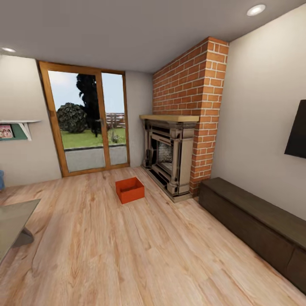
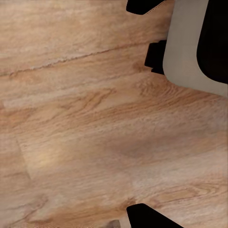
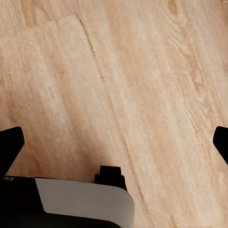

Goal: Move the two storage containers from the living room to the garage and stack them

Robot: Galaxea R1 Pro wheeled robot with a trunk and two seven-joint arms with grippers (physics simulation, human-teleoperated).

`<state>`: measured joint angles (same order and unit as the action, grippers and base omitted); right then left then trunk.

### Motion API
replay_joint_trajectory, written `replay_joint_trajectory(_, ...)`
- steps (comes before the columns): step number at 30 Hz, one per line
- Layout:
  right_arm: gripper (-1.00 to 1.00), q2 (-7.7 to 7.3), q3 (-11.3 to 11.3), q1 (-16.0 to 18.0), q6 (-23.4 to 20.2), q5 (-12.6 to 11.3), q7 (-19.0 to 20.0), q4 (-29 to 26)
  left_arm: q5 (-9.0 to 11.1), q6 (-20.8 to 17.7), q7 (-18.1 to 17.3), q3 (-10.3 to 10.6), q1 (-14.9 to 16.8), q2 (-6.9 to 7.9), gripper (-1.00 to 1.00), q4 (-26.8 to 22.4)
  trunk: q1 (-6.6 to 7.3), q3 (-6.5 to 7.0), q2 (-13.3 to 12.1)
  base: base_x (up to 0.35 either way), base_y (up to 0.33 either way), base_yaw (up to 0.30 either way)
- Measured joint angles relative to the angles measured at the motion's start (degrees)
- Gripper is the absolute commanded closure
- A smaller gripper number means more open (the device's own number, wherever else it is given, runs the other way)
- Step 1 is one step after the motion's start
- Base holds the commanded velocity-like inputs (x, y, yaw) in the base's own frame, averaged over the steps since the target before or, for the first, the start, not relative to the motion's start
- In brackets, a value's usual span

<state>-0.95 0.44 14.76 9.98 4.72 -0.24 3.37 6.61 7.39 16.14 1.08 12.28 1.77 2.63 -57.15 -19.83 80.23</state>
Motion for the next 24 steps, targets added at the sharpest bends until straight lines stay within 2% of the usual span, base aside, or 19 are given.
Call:
replay_joint_trajectory(13, -1.0, -0.02, 0.0, 0.0, 0.0, -0.01, 0.0, 0.0, -0.01, 0.03, -0.08, 0.0, 0.0, 0.0, -1.0, 0.0, 0.0, -0.65, 0.0, 0.341, 0.0, 0.227)
replay_joint_trajectory(24, -1.0, -0.09, 0.0, -0.01, 0.01, 0.0, 0.0, -0.01, 0.01, 0.08, -0.1, 0.04, 0.01, -0.01, -1.0, 0.01, 0.0, -0.79, 0.0, 0.341, -0.042, 0.033)
